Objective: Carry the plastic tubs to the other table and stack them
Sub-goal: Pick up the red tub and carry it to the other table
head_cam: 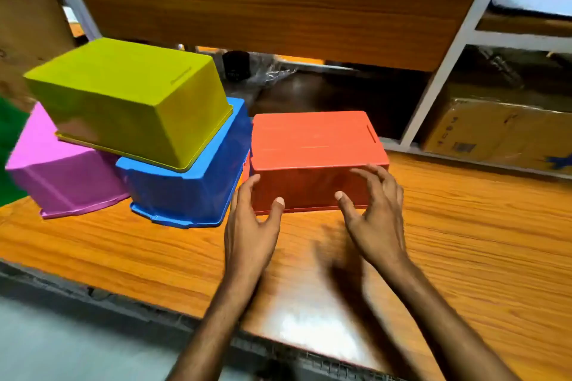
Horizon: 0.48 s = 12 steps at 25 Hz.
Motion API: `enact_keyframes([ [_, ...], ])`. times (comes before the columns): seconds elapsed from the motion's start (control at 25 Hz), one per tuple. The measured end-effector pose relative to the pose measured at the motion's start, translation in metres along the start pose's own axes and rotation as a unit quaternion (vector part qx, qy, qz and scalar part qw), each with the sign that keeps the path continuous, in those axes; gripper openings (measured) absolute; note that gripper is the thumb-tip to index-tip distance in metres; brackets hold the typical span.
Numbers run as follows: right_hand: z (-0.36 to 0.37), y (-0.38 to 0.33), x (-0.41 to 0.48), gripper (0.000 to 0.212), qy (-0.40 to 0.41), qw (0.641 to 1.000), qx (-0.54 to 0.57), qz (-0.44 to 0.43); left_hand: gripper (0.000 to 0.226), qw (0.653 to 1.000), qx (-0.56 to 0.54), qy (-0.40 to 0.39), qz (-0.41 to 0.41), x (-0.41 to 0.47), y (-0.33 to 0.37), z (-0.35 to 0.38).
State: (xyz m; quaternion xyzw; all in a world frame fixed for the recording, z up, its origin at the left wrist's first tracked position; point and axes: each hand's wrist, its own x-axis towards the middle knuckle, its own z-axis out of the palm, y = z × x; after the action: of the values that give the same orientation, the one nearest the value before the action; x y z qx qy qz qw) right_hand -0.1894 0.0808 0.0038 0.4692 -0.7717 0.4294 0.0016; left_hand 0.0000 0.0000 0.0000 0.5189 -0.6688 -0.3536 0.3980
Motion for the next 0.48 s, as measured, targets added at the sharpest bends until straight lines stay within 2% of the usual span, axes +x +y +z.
enact_keyframes([
  [0.2, 0.035, -0.017, 0.062, 0.049, 0.007, 0.993, -0.095, 0.07, 0.075, 0.999, -0.021, -0.042, -0.007, 0.062, -0.014, 0.009],
  [0.32, 0.056, -0.041, 0.059, 0.053, 0.05, 0.983, -0.032, 0.172, 0.089, 0.992, -0.046, -0.091, -0.073, 0.092, -0.016, 0.013],
  [0.4, 0.07, -0.052, 0.041, 0.058, 0.048, 0.975, 0.01, 0.215, 0.084, 0.985, -0.084, -0.113, -0.103, 0.088, -0.016, 0.013],
  [0.48, 0.072, -0.05, 0.028, 0.062, 0.053, 0.966, 0.036, 0.251, 0.062, 0.972, -0.126, -0.14, -0.142, 0.06, -0.008, 0.008],
])
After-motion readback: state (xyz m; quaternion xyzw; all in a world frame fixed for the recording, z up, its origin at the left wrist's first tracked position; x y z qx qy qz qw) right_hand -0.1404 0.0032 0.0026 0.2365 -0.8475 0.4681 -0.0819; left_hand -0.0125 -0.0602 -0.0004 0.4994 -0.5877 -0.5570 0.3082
